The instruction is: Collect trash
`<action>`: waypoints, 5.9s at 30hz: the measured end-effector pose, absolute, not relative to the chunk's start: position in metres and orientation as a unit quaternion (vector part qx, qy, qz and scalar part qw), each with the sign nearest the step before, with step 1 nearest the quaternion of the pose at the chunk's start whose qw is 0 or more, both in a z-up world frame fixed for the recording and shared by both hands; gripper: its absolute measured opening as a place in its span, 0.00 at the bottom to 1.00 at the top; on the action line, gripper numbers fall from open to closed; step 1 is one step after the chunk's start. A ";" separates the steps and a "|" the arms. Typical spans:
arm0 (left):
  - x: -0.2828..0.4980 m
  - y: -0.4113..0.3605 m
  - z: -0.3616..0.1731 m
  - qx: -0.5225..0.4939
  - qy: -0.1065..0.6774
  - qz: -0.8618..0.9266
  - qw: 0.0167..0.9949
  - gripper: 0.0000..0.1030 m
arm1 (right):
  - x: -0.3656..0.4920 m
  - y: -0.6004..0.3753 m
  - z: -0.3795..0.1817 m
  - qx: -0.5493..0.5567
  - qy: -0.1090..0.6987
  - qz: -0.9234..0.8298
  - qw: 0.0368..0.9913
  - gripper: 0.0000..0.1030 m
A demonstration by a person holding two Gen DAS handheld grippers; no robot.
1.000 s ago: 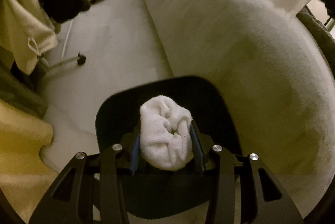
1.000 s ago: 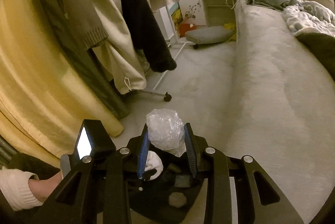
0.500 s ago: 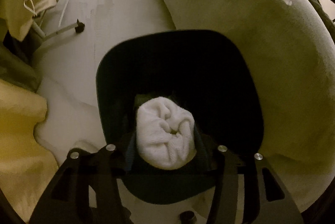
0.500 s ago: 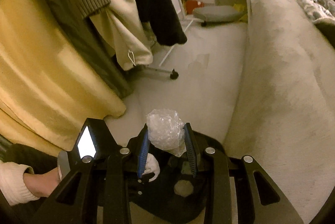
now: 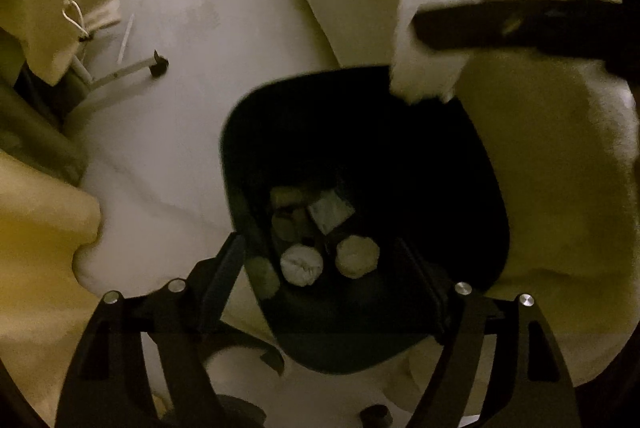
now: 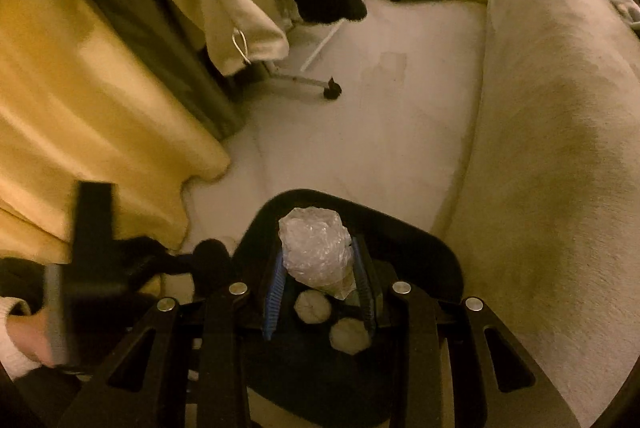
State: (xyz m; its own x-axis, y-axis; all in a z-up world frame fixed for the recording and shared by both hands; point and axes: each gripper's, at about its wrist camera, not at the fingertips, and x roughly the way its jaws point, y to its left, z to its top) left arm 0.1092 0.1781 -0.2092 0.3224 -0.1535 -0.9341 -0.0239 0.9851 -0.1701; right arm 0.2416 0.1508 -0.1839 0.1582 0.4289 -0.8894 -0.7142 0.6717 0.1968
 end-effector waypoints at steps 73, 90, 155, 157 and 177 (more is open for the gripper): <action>0.038 0.099 0.063 -0.040 0.271 -0.030 0.961 0.97 | 0.101 -0.101 -0.018 -0.061 0.308 0.180 0.932 0.97; -0.033 0.050 0.052 -0.001 0.275 -0.024 0.961 0.97 | -0.047 -0.220 0.005 -0.045 0.232 0.064 0.970 0.97; -0.033 0.055 0.019 -0.016 0.321 -0.005 0.947 0.97 | -0.038 -0.250 -0.009 0.012 0.278 0.124 0.952 0.97; -0.033 0.055 0.019 -0.016 0.321 -0.005 0.947 0.97 | -0.038 -0.250 -0.009 0.013 0.278 0.124 0.953 0.97; -0.033 0.055 0.019 -0.016 0.322 -0.005 0.947 0.97 | -0.038 -0.250 -0.009 0.012 0.278 0.124 0.953 0.97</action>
